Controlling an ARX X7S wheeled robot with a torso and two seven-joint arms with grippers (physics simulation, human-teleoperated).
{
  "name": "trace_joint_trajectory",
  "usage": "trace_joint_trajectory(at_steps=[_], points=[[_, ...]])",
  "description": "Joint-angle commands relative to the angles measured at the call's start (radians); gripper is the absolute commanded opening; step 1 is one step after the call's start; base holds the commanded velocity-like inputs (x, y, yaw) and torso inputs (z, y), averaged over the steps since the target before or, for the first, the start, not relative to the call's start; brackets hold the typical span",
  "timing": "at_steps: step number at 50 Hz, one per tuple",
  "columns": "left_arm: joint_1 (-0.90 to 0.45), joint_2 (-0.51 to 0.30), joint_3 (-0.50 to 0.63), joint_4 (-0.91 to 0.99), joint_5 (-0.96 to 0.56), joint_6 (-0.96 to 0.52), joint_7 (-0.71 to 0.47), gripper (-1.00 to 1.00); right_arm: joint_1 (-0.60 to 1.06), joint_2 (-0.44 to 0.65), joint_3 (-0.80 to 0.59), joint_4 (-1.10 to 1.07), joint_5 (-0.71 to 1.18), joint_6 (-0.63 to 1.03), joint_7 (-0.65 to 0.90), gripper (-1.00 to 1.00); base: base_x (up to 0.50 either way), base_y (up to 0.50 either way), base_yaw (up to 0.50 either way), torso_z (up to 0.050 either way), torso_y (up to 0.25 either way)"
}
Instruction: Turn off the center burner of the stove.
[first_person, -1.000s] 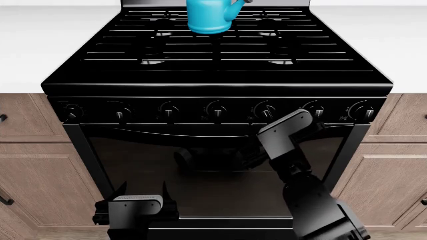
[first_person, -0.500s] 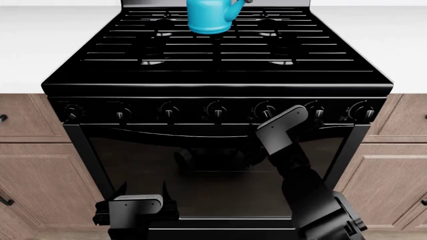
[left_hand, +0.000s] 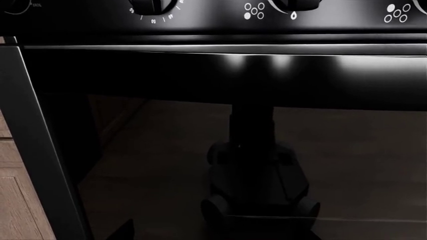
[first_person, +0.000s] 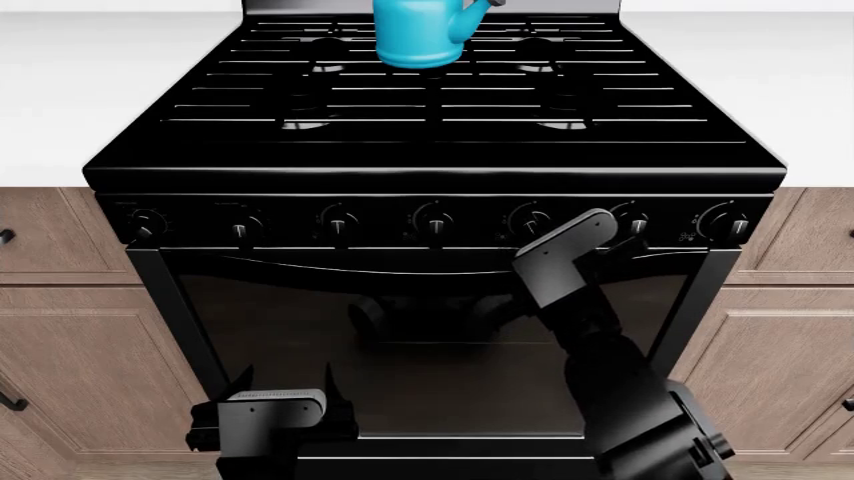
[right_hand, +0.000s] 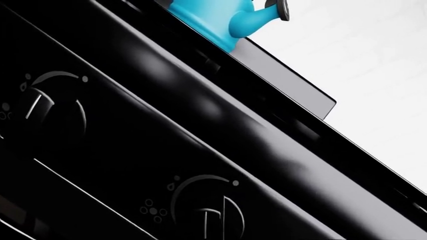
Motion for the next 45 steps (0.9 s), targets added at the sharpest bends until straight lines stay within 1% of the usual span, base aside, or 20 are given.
trace_joint_trajectory(at_steps=[1, 16, 24, 30, 45], points=[[-0.001, -0.003, 0.004, 0.000, -0.003, 0.002, -0.005, 1.00, -0.004, 0.001, -0.001, 0.003, 0.010, -0.012, -0.001, -1.00, 0.00, 0.00, 0.00, 0.000, 0.000], [-0.003, -0.008, 0.009, 0.001, -0.009, 0.003, -0.009, 1.00, -0.028, -0.023, 0.052, 0.014, 0.094, -0.108, -0.004, -1.00, 0.00, 0.00, 0.00, 0.000, 0.000], [-0.002, -0.010, 0.012, 0.002, -0.012, 0.004, -0.011, 1.00, -0.039, -0.036, 0.072, 0.005, 0.128, -0.133, -0.002, -1.00, 0.00, 0.00, 0.00, 0.000, 0.000], [-0.002, -0.013, 0.014, 0.006, -0.019, -0.003, -0.011, 1.00, -0.057, -0.062, 0.123, -0.006, 0.190, -0.171, 0.010, -1.00, 0.00, 0.00, 0.00, 0.000, 0.003], [-0.003, -0.017, 0.018, 0.011, -0.026, -0.005, -0.015, 1.00, -0.068, -0.089, 0.162, 0.003, 0.248, -0.218, 0.018, -1.00, 0.00, 0.00, 0.00, 0.000, 0.002]])
